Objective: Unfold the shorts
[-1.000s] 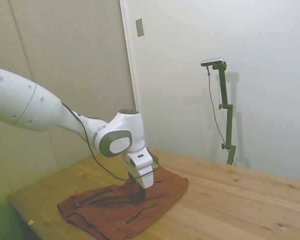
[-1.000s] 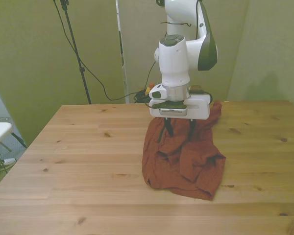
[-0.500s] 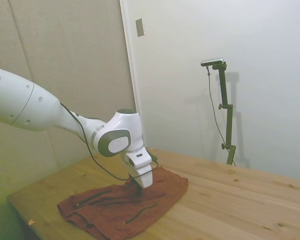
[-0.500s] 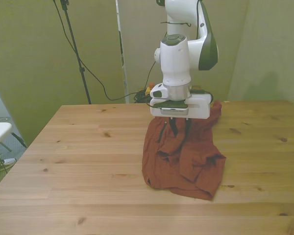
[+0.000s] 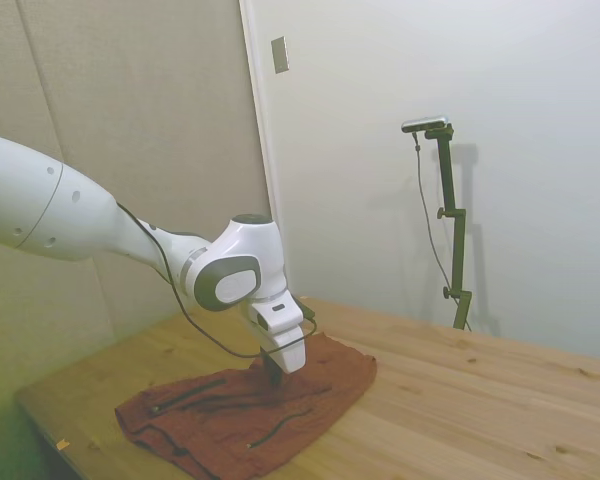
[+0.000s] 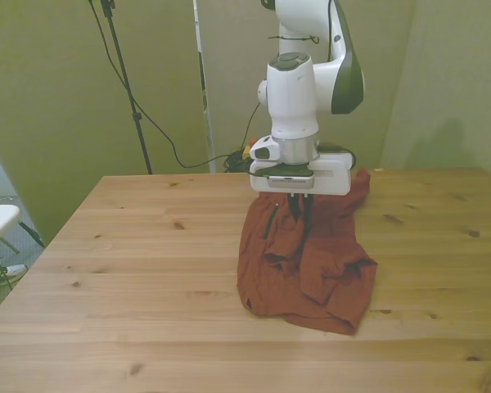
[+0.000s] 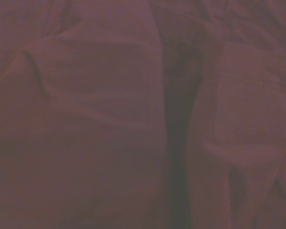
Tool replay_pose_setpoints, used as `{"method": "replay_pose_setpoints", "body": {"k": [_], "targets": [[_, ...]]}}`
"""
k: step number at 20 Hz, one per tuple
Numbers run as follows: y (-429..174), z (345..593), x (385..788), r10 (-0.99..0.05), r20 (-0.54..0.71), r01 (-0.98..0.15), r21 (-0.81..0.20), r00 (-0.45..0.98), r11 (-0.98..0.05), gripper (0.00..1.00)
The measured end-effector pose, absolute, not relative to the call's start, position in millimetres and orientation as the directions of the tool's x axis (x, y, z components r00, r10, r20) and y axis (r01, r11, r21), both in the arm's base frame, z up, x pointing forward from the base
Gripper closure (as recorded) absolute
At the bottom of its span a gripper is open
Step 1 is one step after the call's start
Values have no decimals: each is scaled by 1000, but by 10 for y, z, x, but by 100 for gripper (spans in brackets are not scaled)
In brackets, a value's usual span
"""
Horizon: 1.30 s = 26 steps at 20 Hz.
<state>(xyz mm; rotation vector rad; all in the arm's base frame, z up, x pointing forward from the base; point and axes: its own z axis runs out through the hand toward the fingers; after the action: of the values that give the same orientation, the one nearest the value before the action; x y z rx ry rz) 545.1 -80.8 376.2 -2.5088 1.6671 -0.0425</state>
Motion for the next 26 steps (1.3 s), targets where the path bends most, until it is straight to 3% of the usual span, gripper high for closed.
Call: {"method": "replay_pose_setpoints", "body": {"k": [9,21,26], "targets": [[-581,4177,5711,-890,46,-869,-200,454,-453,100],[-13,4316,6215,-840,92,-800,-265,534,-538,100],[526,4254,6454,-770,133,-730,-253,624,-635,100]]}}
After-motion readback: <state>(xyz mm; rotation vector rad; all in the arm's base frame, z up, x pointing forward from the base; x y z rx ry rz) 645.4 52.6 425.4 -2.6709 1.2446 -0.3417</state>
